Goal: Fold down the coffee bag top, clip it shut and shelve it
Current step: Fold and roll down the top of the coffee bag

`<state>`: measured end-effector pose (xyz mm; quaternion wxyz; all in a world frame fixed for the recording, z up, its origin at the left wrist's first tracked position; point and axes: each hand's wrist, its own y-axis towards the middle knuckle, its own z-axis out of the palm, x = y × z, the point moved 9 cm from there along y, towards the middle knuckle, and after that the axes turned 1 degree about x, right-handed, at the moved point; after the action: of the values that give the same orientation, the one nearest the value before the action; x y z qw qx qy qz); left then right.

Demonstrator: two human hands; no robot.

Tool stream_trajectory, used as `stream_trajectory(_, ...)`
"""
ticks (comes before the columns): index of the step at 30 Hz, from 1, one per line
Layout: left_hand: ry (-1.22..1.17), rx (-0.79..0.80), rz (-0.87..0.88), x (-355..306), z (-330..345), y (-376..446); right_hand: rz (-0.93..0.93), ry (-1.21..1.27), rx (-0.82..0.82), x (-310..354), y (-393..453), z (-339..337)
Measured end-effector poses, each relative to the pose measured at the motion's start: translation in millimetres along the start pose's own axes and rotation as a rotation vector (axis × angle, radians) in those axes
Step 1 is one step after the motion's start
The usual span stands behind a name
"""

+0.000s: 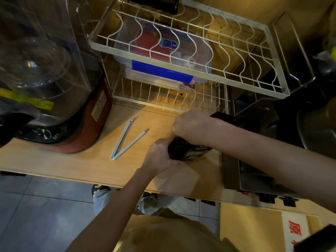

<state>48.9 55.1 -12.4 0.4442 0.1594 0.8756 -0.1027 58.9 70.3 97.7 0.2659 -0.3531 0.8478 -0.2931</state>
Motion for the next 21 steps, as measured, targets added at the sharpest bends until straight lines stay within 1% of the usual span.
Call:
stream_trajectory(2, 0.009, 0.002, -0.018, 0, 1, 1, 0.015, -0.002, 0.025, -2, 4, 9)
stream_trajectory(6, 0.023, -0.008, -0.029, 0, 3, -2, -0.008, 0.043, -0.05, -7, 0, 10)
stream_trajectory(10, 0.019, -0.006, -0.053, 5, 5, -5, 0.014, 0.08, -0.181, -16, -13, 1)
stream_trajectory(14, 0.034, -0.097, -0.04, 4, -8, -5, 0.098, 0.113, -0.314, -28, -25, -1)
stream_trajectory(15, 0.048, -0.1, -0.022, 4, -11, -3, 0.108, 0.123, -0.324, -28, -26, -2)
stream_trajectory(18, 0.086, -0.028, -0.009, 6, -9, 4, 0.112, 0.119, -0.324, -21, -26, -6)
stream_trajectory(20, 0.044, -0.004, -0.028, 6, -6, 4, 0.124, 0.115, -0.305, -21, -26, -9)
stream_trajectory(21, 0.01, -0.015, -0.036, 5, -7, 2, 0.129, 0.117, -0.291, -22, -25, -8)
